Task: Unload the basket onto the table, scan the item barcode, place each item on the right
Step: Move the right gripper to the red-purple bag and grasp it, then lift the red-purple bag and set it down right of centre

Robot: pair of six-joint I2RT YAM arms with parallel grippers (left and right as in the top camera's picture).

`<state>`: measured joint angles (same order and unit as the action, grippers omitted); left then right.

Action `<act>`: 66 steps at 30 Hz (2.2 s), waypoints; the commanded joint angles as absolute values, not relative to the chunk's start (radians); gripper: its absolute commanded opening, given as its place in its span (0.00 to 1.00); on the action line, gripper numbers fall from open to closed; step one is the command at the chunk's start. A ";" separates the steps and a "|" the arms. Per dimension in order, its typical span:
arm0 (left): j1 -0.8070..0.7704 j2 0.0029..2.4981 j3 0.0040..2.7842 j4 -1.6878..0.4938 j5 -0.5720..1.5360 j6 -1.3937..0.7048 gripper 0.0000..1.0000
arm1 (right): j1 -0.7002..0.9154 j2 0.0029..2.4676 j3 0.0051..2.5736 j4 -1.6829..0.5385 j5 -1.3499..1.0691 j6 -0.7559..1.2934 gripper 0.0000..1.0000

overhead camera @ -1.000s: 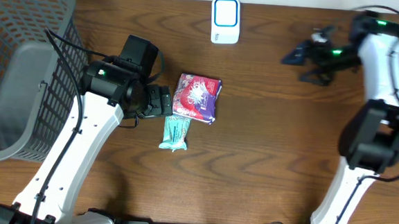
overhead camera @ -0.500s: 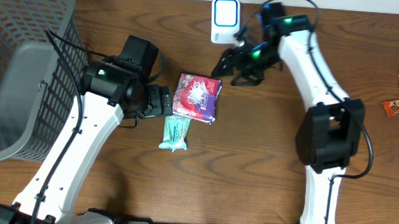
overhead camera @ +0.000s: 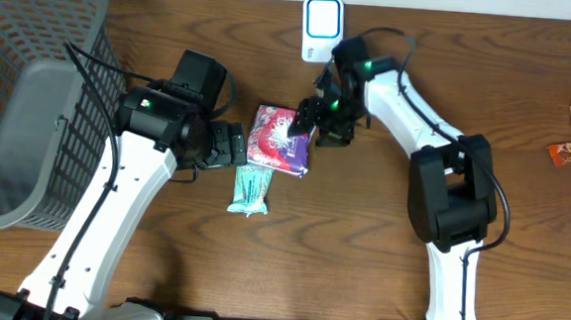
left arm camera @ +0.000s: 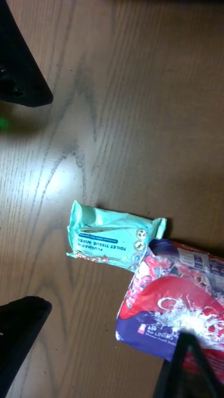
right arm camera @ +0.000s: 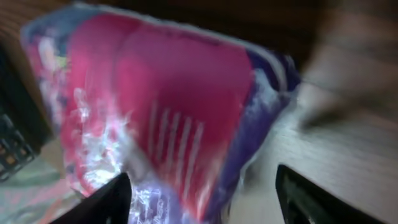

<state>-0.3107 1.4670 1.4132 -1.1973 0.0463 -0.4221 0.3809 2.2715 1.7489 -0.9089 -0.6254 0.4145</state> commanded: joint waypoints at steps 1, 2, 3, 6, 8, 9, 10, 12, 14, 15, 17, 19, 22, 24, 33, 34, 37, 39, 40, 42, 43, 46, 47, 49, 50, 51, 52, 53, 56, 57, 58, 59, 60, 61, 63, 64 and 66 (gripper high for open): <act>-0.313 1.470 1.408 -1.200 0.038 -0.416 0.98 | 0.400 2.278 1.683 -0.845 -0.717 0.433 0.51; -0.313 1.470 1.408 -1.200 0.038 -0.416 0.98 | 0.400 2.278 1.673 -0.835 -0.716 0.433 0.40; -0.313 1.470 1.408 -1.200 0.038 -0.416 0.98 | 0.400 2.278 1.666 -0.828 -0.716 0.433 0.24; -0.313 1.470 1.408 -1.200 0.038 -0.416 0.98 | 0.396 2.276 1.676 -0.826 -0.717 0.410 0.01; -0.313 1.470 1.408 -1.200 0.038 -0.416 0.98 | 0.387 2.267 1.703 -0.849 -0.707 0.367 0.01; -0.313 1.470 1.408 -1.200 0.038 -0.416 0.98 | 0.383 2.257 1.727 -0.876 -0.686 0.343 0.01; -0.313 1.470 1.408 -1.200 0.038 -0.416 0.98 | 0.379 2.247 1.753 -0.910 -0.645 0.335 0.01; -0.313 1.470 1.408 -1.200 0.038 -0.416 0.98 | 0.372 2.222 1.818 -0.994 -0.512 0.330 0.01; -0.313 1.470 1.408 -1.200 0.038 -0.416 0.98 | 0.372 2.197 1.897 -1.092 -0.342 0.314 0.01; -0.313 1.470 1.408 -1.200 0.038 -0.416 0.98 | 0.375 2.185 1.943 -1.150 -0.229 0.313 0.01; -0.313 1.470 1.408 -1.200 0.038 -0.416 0.98 | 0.382 2.169 2.008 -1.231 -0.058 0.314 0.01; -0.313 1.470 1.408 -1.200 0.038 -0.416 0.98 | 0.390 2.156 2.059 -1.310 0.119 0.322 0.01; -0.313 1.470 1.408 -1.200 0.038 -0.416 0.98 | 0.398 2.151 2.073 -1.398 0.328 0.359 0.01; -0.313 1.470 1.408 -1.200 0.038 -0.416 0.98 | 0.399 2.158 2.061 -1.455 0.469 0.407 0.01; -0.313 1.470 1.408 -1.200 0.038 -0.416 0.98 | 0.402 2.166 1.850 -1.454 0.877 0.702 0.01; -0.313 1.470 1.408 -1.200 0.038 -0.416 0.98 | 0.405 2.166 1.831 -1.447 0.877 0.702 0.01; -0.313 1.470 1.408 -1.200 0.038 -0.416 0.98 | 0.433 2.166 1.778 -1.401 0.837 0.702 0.05; -0.313 1.470 1.408 -1.200 0.038 -0.416 0.98 | 0.465 2.166 1.774 -1.365 0.755 0.702 0.07; -0.313 1.470 1.408 -1.200 0.038 -0.416 0.98 | 0.484 2.166 1.774 -1.340 0.713 0.701 0.08; -0.313 1.470 1.408 -1.200 0.038 -0.416 0.98 | 0.525 2.166 1.774 -1.274 0.623 0.676 0.15; -0.313 1.470 1.408 -1.200 0.038 -0.416 0.98 | 0.549 2.166 1.774 -1.237 0.568 0.648 0.20; -0.313 1.470 1.408 -1.200 0.038 -0.416 0.98 | 0.609 2.166 1.774 -1.168 0.492 0.624 0.37; -0.313 1.470 1.408 -1.200 0.038 -0.416 0.98 | 0.629 2.166 1.774 -1.155 0.491 0.624 0.44; -0.313 1.470 1.408 -1.200 0.038 -0.416 0.98 | 0.666 2.166 1.774 -1.134 0.495 0.624 0.56; -0.313 1.470 1.408 -1.200 0.038 -0.416 0.98 | 0.680 2.166 1.775 -1.124 0.493 0.626 0.65; -0.313 1.470 1.408 -1.200 0.038 -0.416 0.98 | 0.691 2.166 1.780 -1.121 0.489 0.631 0.72; -0.313 1.470 1.408 -1.200 0.038 -0.416 0.98 | 0.698 2.166 1.792 -1.125 0.487 0.632 0.73; -0.313 1.470 1.408 -1.200 0.038 -0.416 0.98 | 0.700 2.165 1.813 -1.137 0.487 0.635 0.73; -0.313 1.470 1.408 -1.200 0.038 -0.416 0.98 | 0.678 2.165 1.916 -1.210 0.472 0.642 0.78; -0.313 1.470 1.408 -1.200 0.038 -0.416 0.98 | 0.659 2.165 1.969 -1.248 0.458 0.639 0.81; -0.313 1.470 1.408 -1.200 0.038 -0.416 0.98 | 0.641 2.165 2.016 -1.282 0.441 0.627 0.81; -0.313 1.470 1.408 -1.200 0.038 -0.416 0.98 | 0.622 2.165 2.062 -1.311 0.420 0.603 0.82; -0.313 1.470 1.408 -1.200 0.038 -0.416 0.98 | 0.598 2.165 2.111 -1.337 0.383 0.563 0.86; -0.313 1.470 1.408 -1.200 0.038 -0.416 0.98 | 0.579 2.165 2.145 -1.354 0.342 0.519 0.88; -0.313 1.470 1.408 -1.200 0.038 -0.416 0.98 | 0.544 2.165 2.189 -1.364 0.240 0.407 0.96; -0.313 1.470 1.408 -1.200 0.038 -0.416 0.98 | 0.531 2.165 2.197 -1.364 0.189 0.347 0.98; -0.313 1.470 1.408 -1.200 0.038 -0.416 0.98 | 0.512 2.165 2.196 -1.372 0.115 0.259 0.98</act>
<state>-0.3107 1.4670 1.4132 -1.1976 0.0463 -0.4221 0.5282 2.1651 2.1864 -1.3560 0.2779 0.4408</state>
